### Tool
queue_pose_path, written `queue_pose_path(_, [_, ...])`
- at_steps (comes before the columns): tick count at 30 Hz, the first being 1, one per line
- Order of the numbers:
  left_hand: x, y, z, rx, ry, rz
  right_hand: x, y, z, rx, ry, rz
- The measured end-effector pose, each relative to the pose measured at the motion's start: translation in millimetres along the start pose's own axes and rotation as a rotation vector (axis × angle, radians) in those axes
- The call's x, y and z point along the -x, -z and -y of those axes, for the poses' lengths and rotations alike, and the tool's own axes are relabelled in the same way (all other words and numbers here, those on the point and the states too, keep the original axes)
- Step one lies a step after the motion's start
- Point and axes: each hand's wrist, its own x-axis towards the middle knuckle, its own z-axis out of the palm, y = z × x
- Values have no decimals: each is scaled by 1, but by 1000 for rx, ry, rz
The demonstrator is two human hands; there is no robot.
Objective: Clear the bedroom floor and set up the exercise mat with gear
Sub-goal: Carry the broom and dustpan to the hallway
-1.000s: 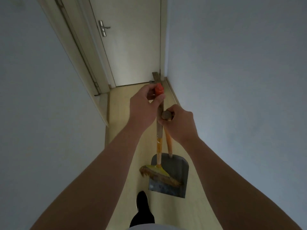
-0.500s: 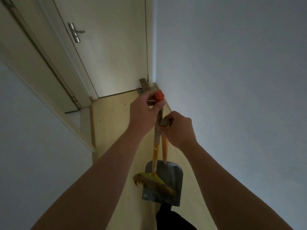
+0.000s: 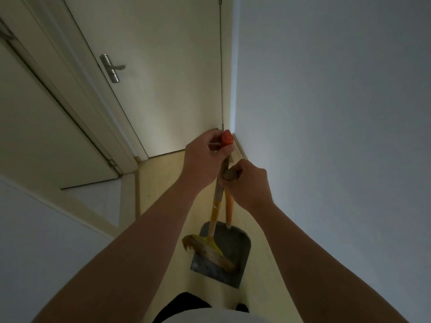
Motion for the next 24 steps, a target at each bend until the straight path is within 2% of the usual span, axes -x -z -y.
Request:
queue_pose_path(8, [-156, -8, 63, 28, -46, 95, -151, -45, 3, 17, -64, -91])
queue_pose_path(13, [-265, -20, 107, 69, -57, 268, -246, -69, 6, 75, -200, -173])
queue_pose_path(19, [-366, -43, 127, 98, -116, 402, -327, -73, 9, 121, -301, -250])
queue_pose_path(24, [-441, -89, 137, 106, -133, 526, -394, -71, -21, 143, -422, -322])
